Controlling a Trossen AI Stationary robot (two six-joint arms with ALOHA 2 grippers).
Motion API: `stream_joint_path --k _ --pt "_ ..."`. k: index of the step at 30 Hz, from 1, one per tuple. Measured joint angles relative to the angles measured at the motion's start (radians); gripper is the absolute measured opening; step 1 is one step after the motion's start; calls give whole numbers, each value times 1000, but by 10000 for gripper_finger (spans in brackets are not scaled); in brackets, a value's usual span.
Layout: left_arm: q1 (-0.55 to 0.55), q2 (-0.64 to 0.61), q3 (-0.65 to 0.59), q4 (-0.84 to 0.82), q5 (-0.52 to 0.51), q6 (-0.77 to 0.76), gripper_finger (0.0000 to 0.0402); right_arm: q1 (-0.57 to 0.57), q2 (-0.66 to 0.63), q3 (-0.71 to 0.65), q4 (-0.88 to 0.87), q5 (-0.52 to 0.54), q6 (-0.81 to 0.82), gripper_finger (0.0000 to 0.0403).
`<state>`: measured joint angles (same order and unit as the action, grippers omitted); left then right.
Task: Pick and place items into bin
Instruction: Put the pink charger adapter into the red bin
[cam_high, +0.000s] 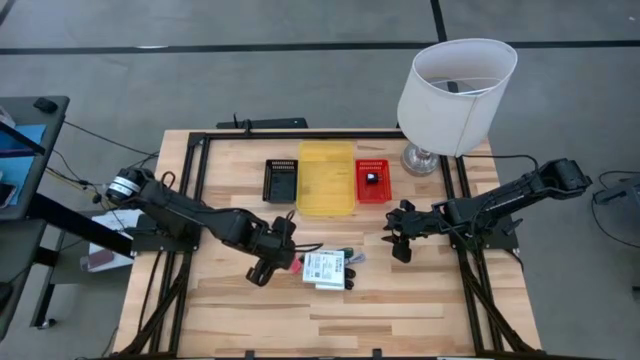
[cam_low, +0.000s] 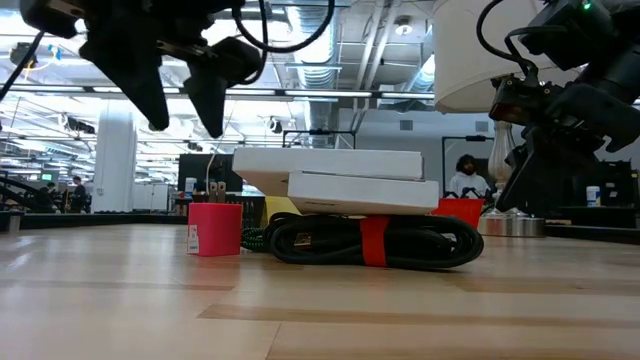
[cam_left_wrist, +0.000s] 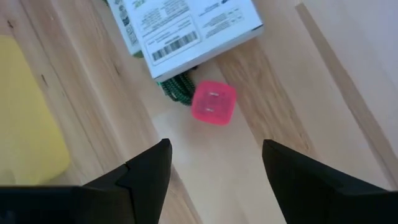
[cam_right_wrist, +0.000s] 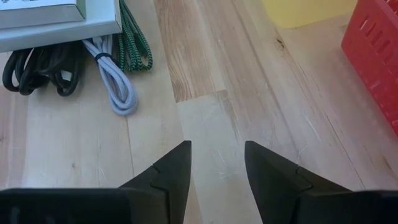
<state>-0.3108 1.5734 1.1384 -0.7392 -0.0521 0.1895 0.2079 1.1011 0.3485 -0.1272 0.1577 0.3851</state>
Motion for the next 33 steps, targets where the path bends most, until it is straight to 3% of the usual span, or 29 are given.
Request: stream_joint_path --k 12,25,33 --pt "52 50 -1 40 126 38 245 0 0 0 -33 -2 0 144" --pt "79 67 -1 61 133 95 245 0 0 0 -46 -1 0 142" --pt "107 117 25 50 201 136 245 0 0 0 -55 0 0 145"
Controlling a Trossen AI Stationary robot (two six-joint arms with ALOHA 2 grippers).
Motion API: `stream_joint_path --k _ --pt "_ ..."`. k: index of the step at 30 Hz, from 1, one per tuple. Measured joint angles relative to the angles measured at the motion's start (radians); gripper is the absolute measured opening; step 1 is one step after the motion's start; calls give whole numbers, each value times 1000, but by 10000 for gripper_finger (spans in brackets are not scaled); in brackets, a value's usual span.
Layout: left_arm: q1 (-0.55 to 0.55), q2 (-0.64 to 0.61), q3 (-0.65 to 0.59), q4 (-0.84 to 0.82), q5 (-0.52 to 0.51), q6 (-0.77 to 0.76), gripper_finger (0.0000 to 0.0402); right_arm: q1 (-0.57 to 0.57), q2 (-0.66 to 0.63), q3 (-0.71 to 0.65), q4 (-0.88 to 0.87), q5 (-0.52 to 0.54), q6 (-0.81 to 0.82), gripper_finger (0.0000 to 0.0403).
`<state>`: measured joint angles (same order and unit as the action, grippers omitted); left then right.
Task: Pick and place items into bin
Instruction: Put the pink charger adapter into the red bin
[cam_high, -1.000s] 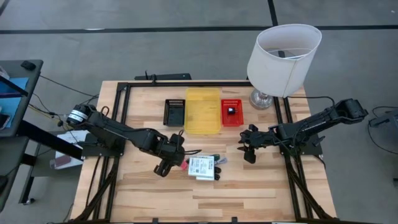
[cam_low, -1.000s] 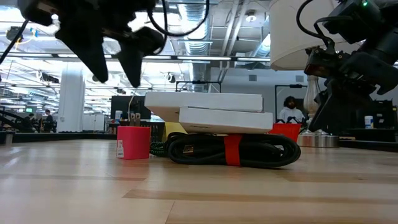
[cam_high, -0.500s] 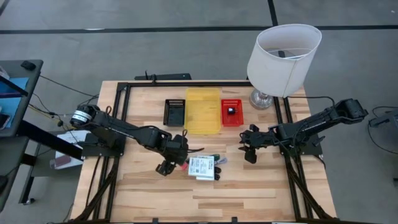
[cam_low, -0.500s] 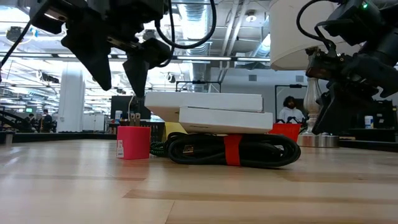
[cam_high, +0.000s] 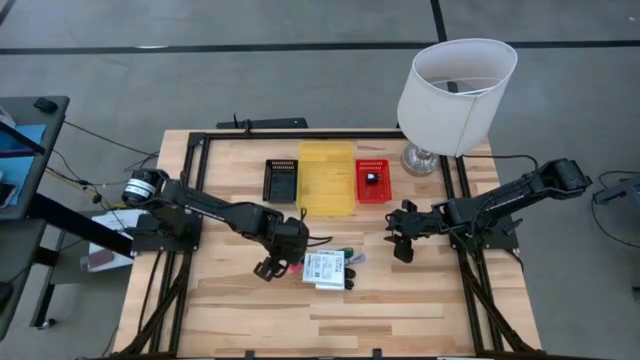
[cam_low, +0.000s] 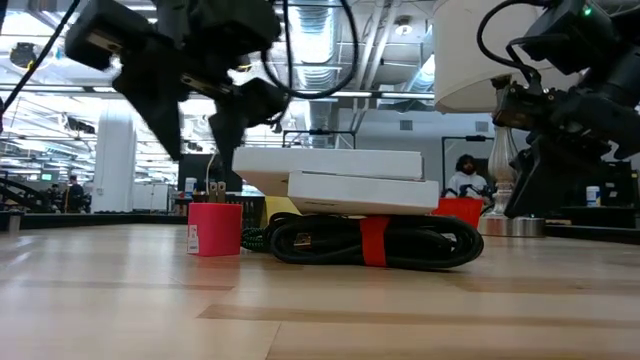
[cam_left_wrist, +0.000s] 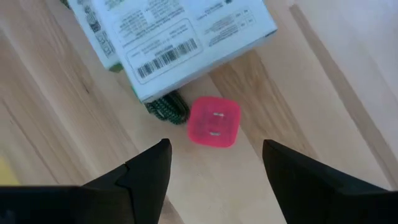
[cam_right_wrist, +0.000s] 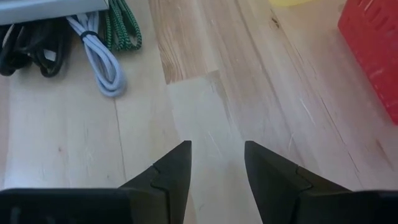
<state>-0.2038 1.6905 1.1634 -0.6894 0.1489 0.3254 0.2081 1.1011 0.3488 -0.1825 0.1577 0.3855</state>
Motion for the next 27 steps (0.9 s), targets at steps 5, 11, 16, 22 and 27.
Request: stream_joint_path --k 5,11,16,22,27 --pt "11 -1 0 0 4 10 245 0 0 0 -3 0 0 143" --pt "14 24 3 -3 20 24 245 1 0 0 -13 0 0 142" --pt "20 52 39 -20 25 57 245 1 0 0 -17 0 0 145" --pt "20 70 64 -37 28 83 245 1 0 0 -22 -1 0 144" --pt "20 81 63 -39 41 82 245 1 0 0 -27 -1 0 142"
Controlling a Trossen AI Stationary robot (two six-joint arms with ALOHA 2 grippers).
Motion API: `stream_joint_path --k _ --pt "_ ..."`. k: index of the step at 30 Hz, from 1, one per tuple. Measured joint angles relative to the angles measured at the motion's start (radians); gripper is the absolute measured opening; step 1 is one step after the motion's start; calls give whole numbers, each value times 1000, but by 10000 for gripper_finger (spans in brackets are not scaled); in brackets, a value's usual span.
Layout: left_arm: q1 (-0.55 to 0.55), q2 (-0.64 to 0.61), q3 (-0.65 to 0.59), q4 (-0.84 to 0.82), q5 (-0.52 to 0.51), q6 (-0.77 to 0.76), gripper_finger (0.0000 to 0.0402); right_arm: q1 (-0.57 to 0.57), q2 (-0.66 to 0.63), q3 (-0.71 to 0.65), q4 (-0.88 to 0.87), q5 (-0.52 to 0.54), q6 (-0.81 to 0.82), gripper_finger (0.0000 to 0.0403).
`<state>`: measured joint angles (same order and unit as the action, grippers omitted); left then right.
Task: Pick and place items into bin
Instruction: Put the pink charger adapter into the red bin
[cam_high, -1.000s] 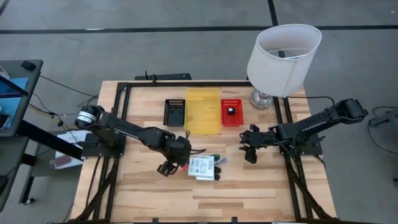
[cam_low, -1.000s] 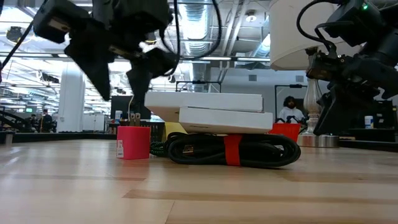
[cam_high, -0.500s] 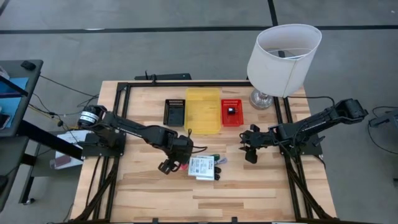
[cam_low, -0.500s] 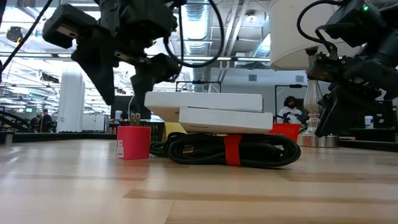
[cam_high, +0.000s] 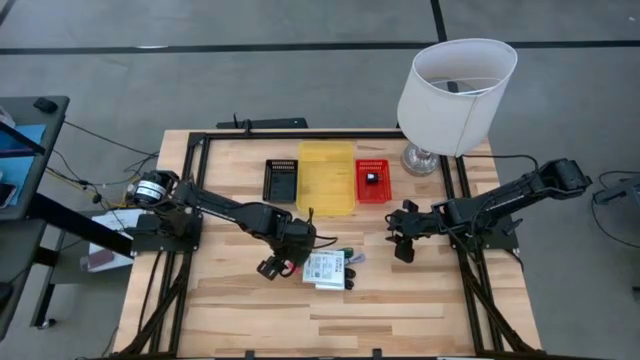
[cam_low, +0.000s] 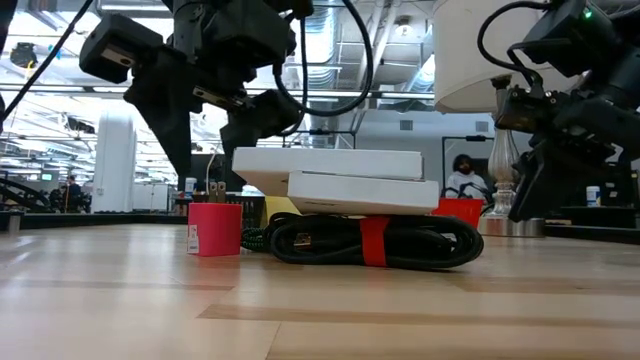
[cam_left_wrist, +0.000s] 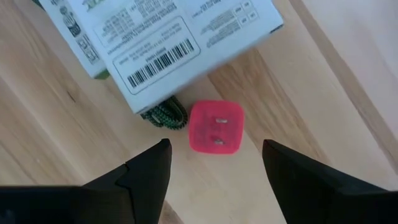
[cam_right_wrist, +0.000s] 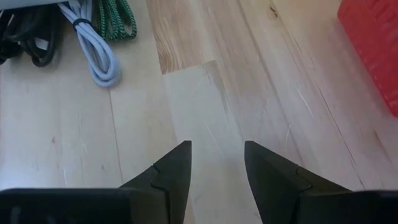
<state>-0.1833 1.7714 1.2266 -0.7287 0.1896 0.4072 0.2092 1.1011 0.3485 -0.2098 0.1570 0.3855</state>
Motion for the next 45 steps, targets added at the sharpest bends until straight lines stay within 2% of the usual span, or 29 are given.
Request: stream_joint_path --k 45 --pt "2 63 11 17 38 10 245 0 0 0 -16 0 0 146"
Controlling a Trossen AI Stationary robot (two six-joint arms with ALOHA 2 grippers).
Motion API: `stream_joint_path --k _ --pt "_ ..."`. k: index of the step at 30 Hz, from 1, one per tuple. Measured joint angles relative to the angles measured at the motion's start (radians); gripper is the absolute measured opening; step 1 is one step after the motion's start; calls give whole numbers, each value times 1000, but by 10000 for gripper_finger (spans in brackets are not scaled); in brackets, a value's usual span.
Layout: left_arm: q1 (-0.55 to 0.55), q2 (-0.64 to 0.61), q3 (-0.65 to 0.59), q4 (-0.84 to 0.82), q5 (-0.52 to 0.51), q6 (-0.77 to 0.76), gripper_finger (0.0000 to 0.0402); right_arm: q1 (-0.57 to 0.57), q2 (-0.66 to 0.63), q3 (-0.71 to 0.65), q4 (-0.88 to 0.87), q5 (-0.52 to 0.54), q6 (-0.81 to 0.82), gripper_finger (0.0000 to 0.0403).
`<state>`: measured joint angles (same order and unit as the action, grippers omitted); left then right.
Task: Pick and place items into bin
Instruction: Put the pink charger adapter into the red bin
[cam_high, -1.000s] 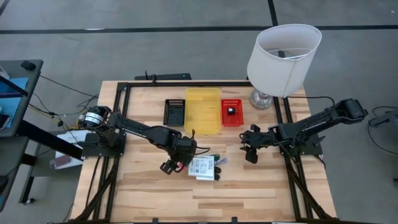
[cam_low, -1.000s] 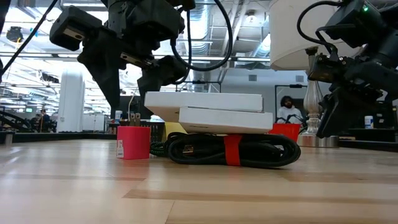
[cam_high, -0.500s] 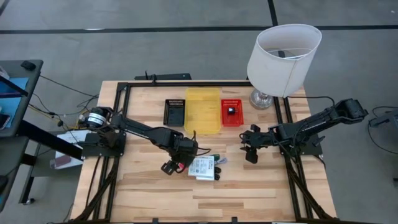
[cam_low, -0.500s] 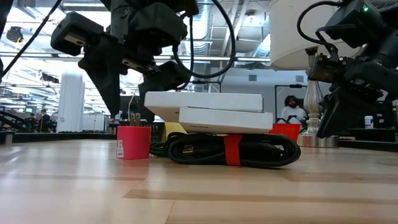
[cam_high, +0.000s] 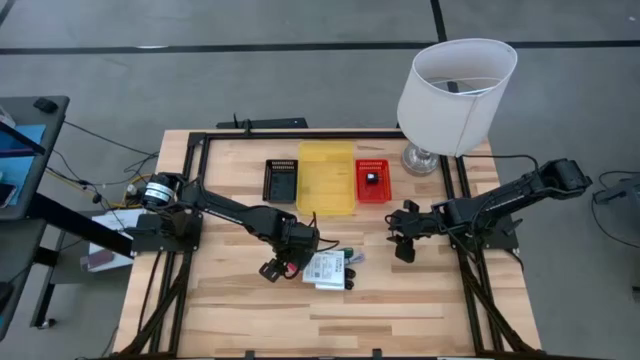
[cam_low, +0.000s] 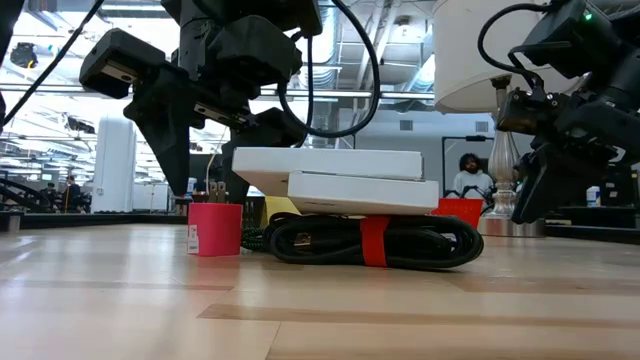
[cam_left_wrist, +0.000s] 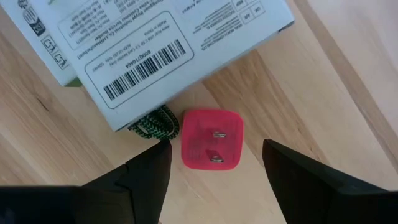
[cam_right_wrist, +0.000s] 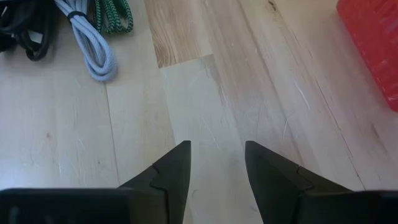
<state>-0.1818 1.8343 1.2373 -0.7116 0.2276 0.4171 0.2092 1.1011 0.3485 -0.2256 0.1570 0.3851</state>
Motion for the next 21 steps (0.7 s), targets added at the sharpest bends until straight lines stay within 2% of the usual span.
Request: stream_joint_path --k 21 --pt "3 0 0 4 3 10 245 0 0 0 1 0 0 144"
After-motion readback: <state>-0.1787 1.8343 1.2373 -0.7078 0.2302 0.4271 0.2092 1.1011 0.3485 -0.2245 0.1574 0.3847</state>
